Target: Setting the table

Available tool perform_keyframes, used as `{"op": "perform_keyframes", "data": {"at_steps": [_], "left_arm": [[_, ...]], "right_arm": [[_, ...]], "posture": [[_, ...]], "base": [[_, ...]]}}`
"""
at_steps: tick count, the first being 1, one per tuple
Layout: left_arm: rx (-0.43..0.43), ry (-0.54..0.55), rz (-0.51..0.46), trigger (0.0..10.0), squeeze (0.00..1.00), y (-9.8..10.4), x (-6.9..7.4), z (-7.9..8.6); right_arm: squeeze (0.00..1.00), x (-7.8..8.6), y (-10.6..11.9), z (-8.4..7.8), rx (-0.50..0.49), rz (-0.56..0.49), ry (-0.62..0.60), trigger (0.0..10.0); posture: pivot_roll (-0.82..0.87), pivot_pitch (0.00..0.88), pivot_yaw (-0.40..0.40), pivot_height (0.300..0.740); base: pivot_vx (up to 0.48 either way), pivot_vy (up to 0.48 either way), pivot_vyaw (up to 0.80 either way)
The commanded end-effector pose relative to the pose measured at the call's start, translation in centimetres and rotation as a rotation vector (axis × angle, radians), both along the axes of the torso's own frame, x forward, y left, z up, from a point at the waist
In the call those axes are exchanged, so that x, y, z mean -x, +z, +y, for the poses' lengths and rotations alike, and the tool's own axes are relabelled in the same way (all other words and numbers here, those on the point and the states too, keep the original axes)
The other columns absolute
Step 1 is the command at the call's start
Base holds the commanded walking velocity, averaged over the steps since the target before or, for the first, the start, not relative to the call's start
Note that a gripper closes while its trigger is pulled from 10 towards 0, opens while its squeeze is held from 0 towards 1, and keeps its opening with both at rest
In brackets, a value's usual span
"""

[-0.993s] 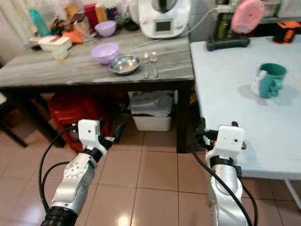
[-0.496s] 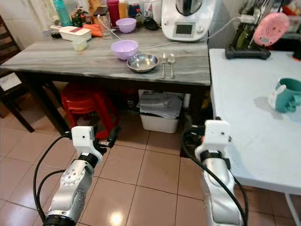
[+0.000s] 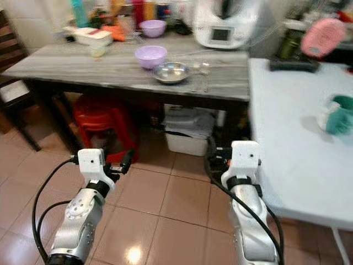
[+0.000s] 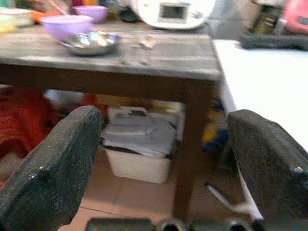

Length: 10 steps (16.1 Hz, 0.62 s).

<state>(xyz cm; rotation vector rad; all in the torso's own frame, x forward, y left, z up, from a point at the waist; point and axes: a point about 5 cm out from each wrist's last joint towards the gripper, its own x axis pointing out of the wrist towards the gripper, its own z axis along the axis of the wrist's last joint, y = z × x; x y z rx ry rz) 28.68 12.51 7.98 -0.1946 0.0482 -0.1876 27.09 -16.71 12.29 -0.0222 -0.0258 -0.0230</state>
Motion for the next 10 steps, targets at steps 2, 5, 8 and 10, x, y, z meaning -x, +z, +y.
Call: {"op": "perform_keyframes", "data": {"at_steps": [2,5,8,10], "left_arm": [[-0.006,-0.020,-0.012,10.0,0.00,0.54,-0.47,-0.35],[-0.005,-0.033,-0.010,10.0,0.00,0.54,-0.51,-0.44],[-0.008,-0.037,-0.010,10.0,0.00,0.59,-0.56,-0.36],[-0.006,-0.037,-0.010,10.0,0.00,0.59,-0.54,-0.33]], "right_arm": [[0.00,0.17,0.18,-0.19,-0.008,-0.009,-0.018,10.0],[0.00,0.21,0.15,-0.18,-0.010,-0.010,-0.021,10.0],[0.00,0.12,0.17,-0.09,-0.015,-0.015,-0.022,10.0],[0.00,0.10,0.14,-0.02,-0.017,-0.015,-0.022,10.0]], "posture": [[-0.15,0.006,0.063,0.740],[-0.15,0.002,0.068,0.740],[-0.15,0.003,0.075,0.740],[-0.14,0.003,0.076,0.740]], "base": [[0.000,0.000,-0.80],[0.000,0.000,-0.80],[0.000,-0.082,-0.71],[0.000,-0.261,-0.23]]}}
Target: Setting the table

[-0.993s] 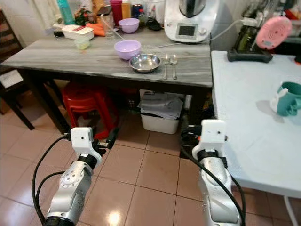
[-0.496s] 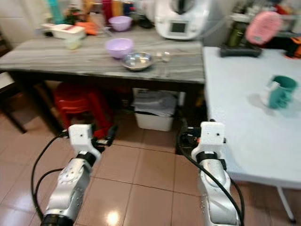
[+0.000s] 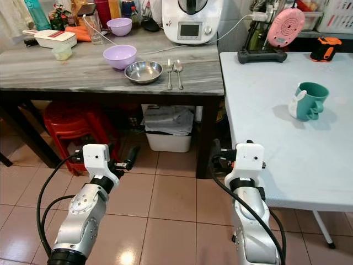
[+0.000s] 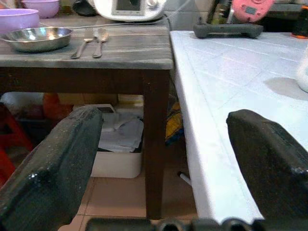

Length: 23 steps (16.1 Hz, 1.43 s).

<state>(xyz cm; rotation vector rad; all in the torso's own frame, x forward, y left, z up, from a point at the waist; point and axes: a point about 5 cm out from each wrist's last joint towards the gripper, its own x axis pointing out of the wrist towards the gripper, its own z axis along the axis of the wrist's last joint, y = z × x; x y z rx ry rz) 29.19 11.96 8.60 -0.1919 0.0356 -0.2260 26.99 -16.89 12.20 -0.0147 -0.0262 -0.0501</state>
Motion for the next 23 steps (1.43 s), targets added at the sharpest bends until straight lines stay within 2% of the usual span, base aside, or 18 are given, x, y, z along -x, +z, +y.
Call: {"op": "perform_keyframes", "data": {"at_steps": [1,10,20,23], "left_arm": [[-0.006,0.000,0.008,10.0,0.00,-0.05,-0.02,0.23],[-0.004,-0.005,0.011,10.0,0.00,-0.08,-0.07,0.07],[-0.021,-0.012,0.019,10.0,0.00,-0.14,-0.36,-0.13],[-0.022,-0.018,0.019,10.0,0.00,-0.09,-0.45,-0.35]], "right_arm": [[0.00,-0.02,0.21,0.19,-0.012,-0.014,0.004,10.0],[0.00,0.04,0.31,-0.08,-0.007,-0.019,-0.006,10.0],[0.00,0.14,0.51,0.44,-0.005,-0.039,0.025,10.0],[0.00,0.10,0.59,0.53,-0.006,-0.047,0.030,10.0]], "posture": [[-0.15,0.004,0.077,0.740],[-0.15,0.008,0.081,0.740],[-0.15,0.007,0.092,0.740],[-0.15,0.006,0.095,0.740]], "base": [[0.000,-0.262,0.00],[0.000,-0.260,-0.69],[0.000,-0.238,0.00],[0.000,-0.480,0.80]]}}
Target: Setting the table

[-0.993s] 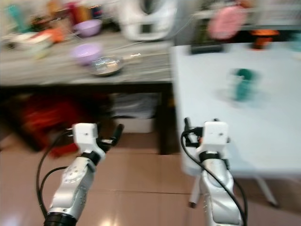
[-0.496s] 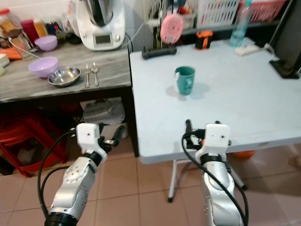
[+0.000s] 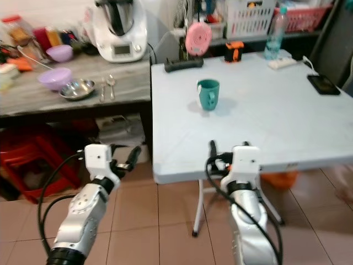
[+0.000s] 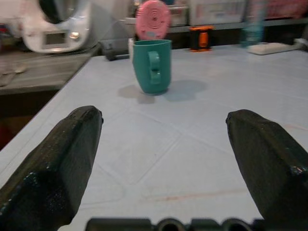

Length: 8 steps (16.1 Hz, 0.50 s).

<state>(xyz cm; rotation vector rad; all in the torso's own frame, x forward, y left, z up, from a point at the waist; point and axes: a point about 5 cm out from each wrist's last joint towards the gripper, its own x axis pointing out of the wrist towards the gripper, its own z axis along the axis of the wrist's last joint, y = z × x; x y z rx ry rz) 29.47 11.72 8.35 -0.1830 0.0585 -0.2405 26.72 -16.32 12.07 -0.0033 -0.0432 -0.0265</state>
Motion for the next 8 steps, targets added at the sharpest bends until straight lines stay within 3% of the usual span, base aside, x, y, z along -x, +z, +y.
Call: {"op": "perform_keyframes", "data": {"at_steps": [1,2,8], "left_arm": [[-0.012,-0.004,-0.001,10.0,0.00,0.17,-0.19,-0.11],[-0.013,-0.005,-0.001,10.0,0.00,0.18,-0.21,-0.11],[-0.020,-0.021,0.000,10.0,0.00,0.16,-0.33,-0.33]], "right_arm": [[0.00,-0.15,0.75,0.01,0.001,-0.032,0.006,10.0],[0.00,-0.14,0.73,0.02,0.000,-0.033,0.005,10.0],[0.00,-0.11,0.68,-0.03,-0.009,-0.035,-0.004,10.0]], "posture": [[-0.15,0.008,0.098,0.740],[-0.15,0.008,0.100,0.740],[-0.16,0.008,0.107,0.740]], "base": [[0.000,-0.480,0.80],[0.000,-0.349,0.80],[0.000,-0.470,0.00]]}}
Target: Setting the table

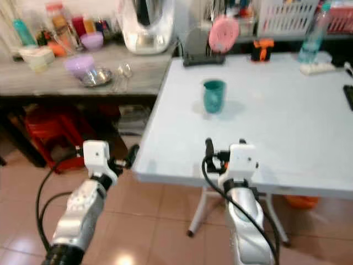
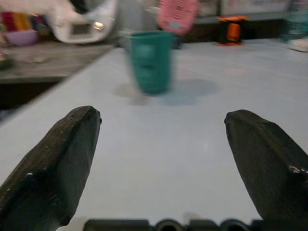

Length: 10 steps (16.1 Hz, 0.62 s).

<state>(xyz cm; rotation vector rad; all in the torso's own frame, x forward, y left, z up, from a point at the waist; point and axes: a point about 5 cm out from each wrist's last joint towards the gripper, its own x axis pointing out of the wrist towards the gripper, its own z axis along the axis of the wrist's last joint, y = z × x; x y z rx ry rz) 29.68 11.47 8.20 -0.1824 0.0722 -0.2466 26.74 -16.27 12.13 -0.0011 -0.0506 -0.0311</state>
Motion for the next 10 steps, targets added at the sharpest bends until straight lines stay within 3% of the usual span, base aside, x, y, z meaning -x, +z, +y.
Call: {"op": "perform_keyframes", "data": {"at_steps": [1,10], "left_arm": [[-0.014,-0.017,-0.015,10.0,0.00,0.33,-0.12,-0.10],[0.006,-0.065,-0.058,10.0,0.00,0.83,-0.09,-0.39]], "right_arm": [[0.00,-0.08,0.62,-0.06,-0.006,-0.028,0.000,10.0],[0.00,-0.34,0.65,-0.08,-0.014,-0.028,-0.006,10.0]], "posture": [[-0.16,0.007,0.107,0.740],[-0.15,0.000,0.099,0.740]], "base": [[0.000,-0.311,0.00],[0.000,0.000,0.00]]}}
